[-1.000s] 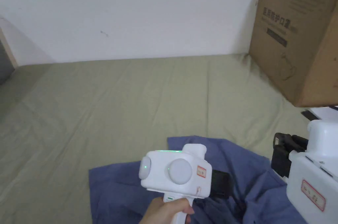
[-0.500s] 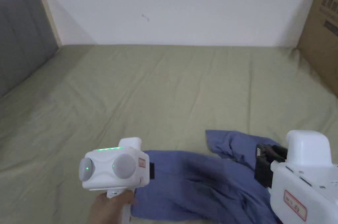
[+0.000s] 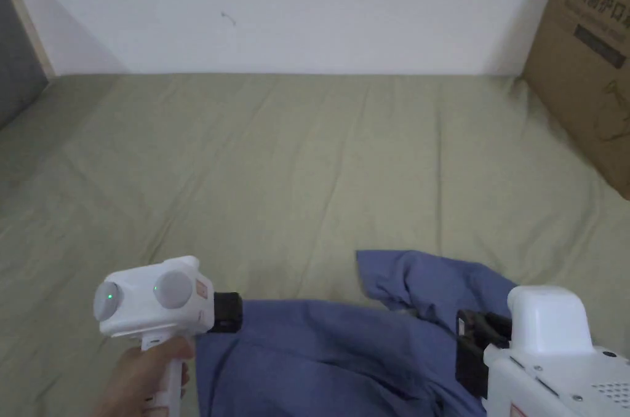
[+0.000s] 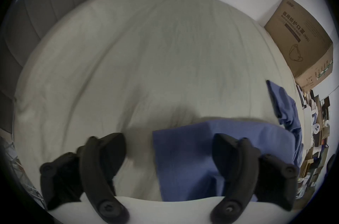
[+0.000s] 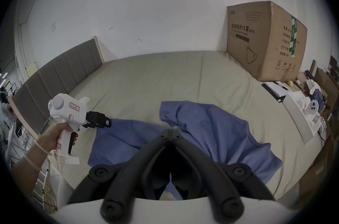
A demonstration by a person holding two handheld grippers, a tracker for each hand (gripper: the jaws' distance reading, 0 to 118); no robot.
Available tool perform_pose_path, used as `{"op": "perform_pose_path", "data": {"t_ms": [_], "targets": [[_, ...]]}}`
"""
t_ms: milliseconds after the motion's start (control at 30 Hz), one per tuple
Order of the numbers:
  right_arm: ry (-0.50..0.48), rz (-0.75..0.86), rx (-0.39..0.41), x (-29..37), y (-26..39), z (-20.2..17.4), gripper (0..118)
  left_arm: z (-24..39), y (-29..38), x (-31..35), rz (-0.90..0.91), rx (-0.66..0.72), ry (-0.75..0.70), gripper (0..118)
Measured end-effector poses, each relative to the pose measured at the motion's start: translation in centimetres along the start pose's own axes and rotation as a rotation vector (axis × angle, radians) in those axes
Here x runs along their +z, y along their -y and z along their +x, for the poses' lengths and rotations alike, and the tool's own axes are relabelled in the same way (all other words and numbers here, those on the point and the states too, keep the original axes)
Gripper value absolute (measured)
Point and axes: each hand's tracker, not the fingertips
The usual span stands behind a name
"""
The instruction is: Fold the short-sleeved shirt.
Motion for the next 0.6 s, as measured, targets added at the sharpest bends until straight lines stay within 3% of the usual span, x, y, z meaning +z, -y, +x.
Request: {"op": "perform_pose_path", "data": {"t_ms": [67, 233, 333, 367, 467, 600], "targets": [[0.01, -0.022, 0.001, -0.8, 0.2, 0.4, 0, 0.6, 0.4, 0.1, 0.042, -0.021, -0.035, 92], [0.012, -0.067, -0.027, -2.4, 0.5, 1.0, 0, 1.7, -0.6, 1.3, 0.07, -0.028, -0.088, 27], [-0.014, -0.092, -0.054, -3.1, 0.7, 1.2, 0, 3.2, -0.1, 1.6, 0.09, -0.175, -0.144, 14], [-0.017, -0.107, -0.063, -3.2, 0.8, 1.4, 0, 3.3, 0.0, 2.0, 0.087, -0.17, -0.131, 4], [-0.02, -0.121, -0.08, -3.8, 0.6, 2.6, 0, 2.8, 0.0, 3.6, 0.108, -0.154, -0.108, 1], [-0.06, -0.134, -0.091, -5.1, -1.6, 5.2, 0, 1.6, -0.3, 7.1, 0.167, -0.041, 0.037, 1]]}}
